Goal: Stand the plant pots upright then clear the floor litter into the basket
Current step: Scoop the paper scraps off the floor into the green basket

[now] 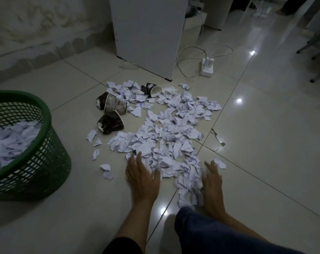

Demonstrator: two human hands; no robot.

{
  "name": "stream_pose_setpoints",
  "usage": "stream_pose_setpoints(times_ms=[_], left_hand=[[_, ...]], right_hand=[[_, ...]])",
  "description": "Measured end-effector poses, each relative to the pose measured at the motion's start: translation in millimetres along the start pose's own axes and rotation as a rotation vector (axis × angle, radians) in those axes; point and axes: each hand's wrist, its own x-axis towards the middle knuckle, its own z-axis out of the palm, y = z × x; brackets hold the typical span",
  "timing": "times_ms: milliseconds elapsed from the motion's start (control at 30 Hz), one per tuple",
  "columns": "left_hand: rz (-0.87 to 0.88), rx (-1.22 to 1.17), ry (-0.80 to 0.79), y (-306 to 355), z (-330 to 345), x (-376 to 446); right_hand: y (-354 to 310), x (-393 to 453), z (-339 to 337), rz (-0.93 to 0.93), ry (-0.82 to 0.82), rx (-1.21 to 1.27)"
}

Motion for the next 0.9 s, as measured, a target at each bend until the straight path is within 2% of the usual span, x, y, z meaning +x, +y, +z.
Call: stream_pose_setpoints(times_ms=[133,167,233,300,367,467,567,633,733,800,900], left_hand=[[-0.269,0.159,0.193,-20.0,-17.0,14.6],[-0.331,0.18,0.193,-26.3,-21.7,18.5],[-0.452,0.191,0.143,-39.4,-27.8,22.9],[-0.517,0.174,0.091,-48.0,-29.1,22.1],[-0.465,0.161,0.08,-47.9,-29.1,15.5],[-0.303,0.132,0.042,-33.7,-24.6,-6.4],[-0.086,0.118,-0.121,-15.3,-21.0,-40.9],[0.096,0.231,-0.236,-9.0,-15.2,-59.7],[0.39,0.414,-0.29,-6.9,-0.9,-71.8],[0.448,0.457,-0.302,-2.9,6.8,-70.1],[0.32,0.352,-0.279,2.4,13.9,-58.2]], right_hand=[[11.7,-17.6,30.2,-0.088,-0.09,-0.189],[5.7,-11.5,34.5,-0.115,-0.086,-0.167],[-17.8,5.3,37.4,-0.054,-0.08,-0.072],[-37.1,18.6,41.2,-0.025,-0.139,0.064],[-47.9,26.9,44.2,-0.096,-0.166,0.181],[-43.3,35.4,35.7,-0.121,-0.074,0.198],[-13.8,24.0,20.4,-0.201,-0.003,-0.07],[6.7,8.0,12.3,-0.222,0.014,-0.207],[-3.2,-3.5,2.5,-0.077,0.013,0.022],[-13.5,0.2,6.1,-0.01,-0.013,0.133],[-17.3,9.2,21.8,-0.042,-0.051,0.162]])
